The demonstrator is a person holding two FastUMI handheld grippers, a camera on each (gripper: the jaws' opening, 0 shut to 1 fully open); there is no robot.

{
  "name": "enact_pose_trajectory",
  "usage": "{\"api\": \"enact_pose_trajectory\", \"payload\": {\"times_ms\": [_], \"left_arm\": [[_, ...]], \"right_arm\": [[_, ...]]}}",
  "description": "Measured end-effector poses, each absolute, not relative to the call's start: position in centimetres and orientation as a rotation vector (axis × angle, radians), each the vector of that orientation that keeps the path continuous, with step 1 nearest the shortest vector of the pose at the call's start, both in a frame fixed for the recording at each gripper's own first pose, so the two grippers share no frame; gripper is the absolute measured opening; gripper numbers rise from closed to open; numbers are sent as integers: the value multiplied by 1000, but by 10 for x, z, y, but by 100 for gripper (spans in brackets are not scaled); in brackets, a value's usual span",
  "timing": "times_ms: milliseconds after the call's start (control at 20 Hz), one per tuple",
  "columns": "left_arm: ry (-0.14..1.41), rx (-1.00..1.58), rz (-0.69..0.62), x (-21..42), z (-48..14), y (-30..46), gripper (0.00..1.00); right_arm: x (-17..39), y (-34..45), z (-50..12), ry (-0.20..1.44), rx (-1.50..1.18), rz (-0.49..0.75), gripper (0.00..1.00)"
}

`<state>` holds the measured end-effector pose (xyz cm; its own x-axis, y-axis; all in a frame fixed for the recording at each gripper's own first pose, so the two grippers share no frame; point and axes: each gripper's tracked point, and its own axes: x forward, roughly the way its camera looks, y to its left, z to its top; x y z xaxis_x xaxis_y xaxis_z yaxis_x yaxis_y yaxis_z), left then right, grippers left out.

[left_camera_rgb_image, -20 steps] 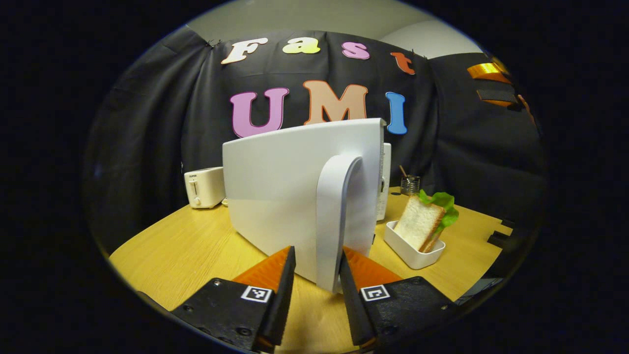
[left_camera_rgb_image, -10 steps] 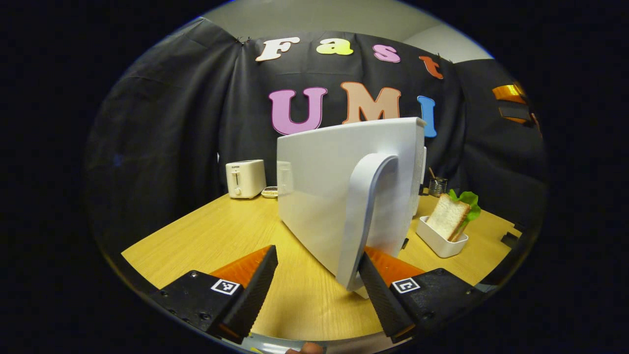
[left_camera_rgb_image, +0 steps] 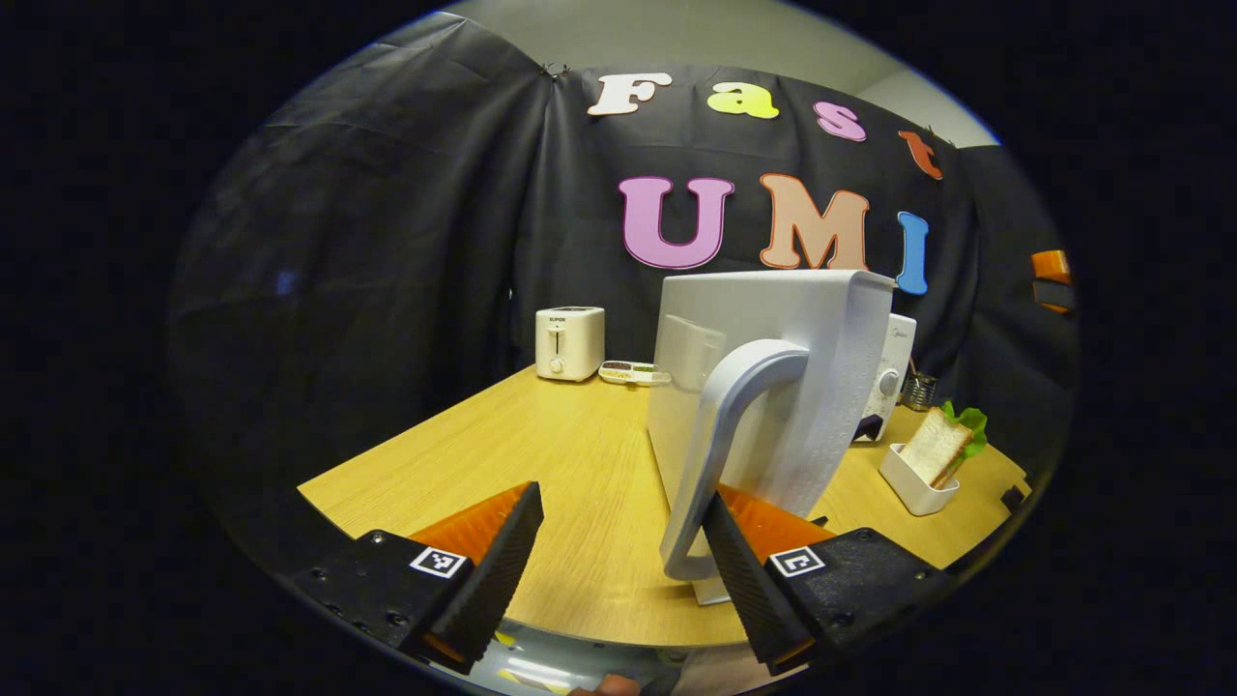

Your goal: Open the microwave oven with the left hand, put the food in, and close the microwave oven.

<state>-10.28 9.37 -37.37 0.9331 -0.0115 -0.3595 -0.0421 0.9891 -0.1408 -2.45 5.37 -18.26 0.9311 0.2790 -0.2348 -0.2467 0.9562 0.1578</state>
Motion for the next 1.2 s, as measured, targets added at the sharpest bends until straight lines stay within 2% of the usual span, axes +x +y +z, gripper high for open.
{"api": "enact_pose_trajectory", "payload": {"times_ms": [150,200,400,450,550,600,800,950,1000,1100,1200], "left_arm": [[385,-167,6,-105,-374,97,100],[384,-159,8,-106,-374,98,100],[379,-146,36,-112,-372,110,100],[379,-144,48,-114,-372,115,100],[375,-141,83,-117,-370,130,100],[370,-142,109,-119,-369,138,100],[351,-113,236,-128,-361,187,99],[327,-113,309,-140,-345,214,93],[312,-114,329,-142,-336,220,95],[280,-98,360,-140,-318,227,93],[250,-67,377,-140,-299,229,95]], "right_arm": [[-20,54,-197,286,132,264,100],[-18,55,-203,295,137,265,95],[-12,53,-219,328,165,263,95],[-10,52,-221,332,169,260,100],[-7,51,-227,339,171,257,100],[-7,51,-230,344,170,257,95],[-3,52,-245,371,172,256,95],[0,52,-261,406,178,255,95],[1,52,-268,422,183,253,95],[1,52,-284,473,195,249,95],[3,49,-304,538,204,241,95]]}}
